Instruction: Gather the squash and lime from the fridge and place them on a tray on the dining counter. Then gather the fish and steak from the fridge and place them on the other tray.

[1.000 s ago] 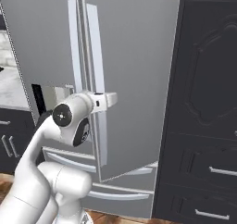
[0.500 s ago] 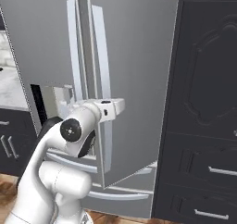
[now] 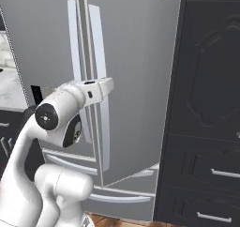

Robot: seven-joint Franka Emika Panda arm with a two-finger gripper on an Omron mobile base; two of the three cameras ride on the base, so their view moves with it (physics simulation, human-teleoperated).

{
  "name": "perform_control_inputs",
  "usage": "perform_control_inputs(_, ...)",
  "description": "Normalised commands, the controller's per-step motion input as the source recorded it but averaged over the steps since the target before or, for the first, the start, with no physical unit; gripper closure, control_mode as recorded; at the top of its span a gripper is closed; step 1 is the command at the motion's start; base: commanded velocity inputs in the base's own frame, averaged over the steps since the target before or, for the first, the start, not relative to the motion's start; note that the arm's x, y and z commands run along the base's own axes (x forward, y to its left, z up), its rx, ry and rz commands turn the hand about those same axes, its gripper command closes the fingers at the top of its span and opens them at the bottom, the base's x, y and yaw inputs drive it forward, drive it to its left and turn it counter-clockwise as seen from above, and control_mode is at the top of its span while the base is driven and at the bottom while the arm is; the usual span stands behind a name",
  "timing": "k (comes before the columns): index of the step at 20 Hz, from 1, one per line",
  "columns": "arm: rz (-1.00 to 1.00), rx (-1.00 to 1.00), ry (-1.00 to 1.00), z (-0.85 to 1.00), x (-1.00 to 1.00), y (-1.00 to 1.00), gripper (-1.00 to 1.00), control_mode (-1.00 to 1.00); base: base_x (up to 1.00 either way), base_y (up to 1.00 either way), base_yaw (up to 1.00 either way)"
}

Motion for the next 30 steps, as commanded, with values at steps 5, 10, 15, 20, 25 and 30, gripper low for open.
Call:
perform_control_inputs(5, 0.00, -0.01, -0.06, 0.61, -0.86, 0.19, -1.00, -1.00, 0.00, 0.00, 0.00)
perform_control_inputs(10, 0.00, -0.03, 0.00, 0.72, -0.62, 0.69, -1.00, -1.00, 0.00, 0.00, 0.00)
perform_control_inputs(15, -0.01, -0.07, 0.01, 0.60, -0.11, 0.99, -1.00, -1.00, 0.00, 0.00, 0.00)
perform_control_inputs(20, -0.17, -0.11, 0.15, 0.00, 0.38, 0.69, -1.00, -1.00, 0.00, 0.00, 0.00)
perform_control_inputs(25, -0.20, -0.07, 0.19, -0.23, 0.50, 0.06, -1.00, -1.00, 0.00, 0.00, 0.00)
perform_control_inputs(30, -0.04, -0.02, 0.08, -0.36, 0.21, -0.04, -1.00, -1.00, 0.00, 0.00, 0.00)
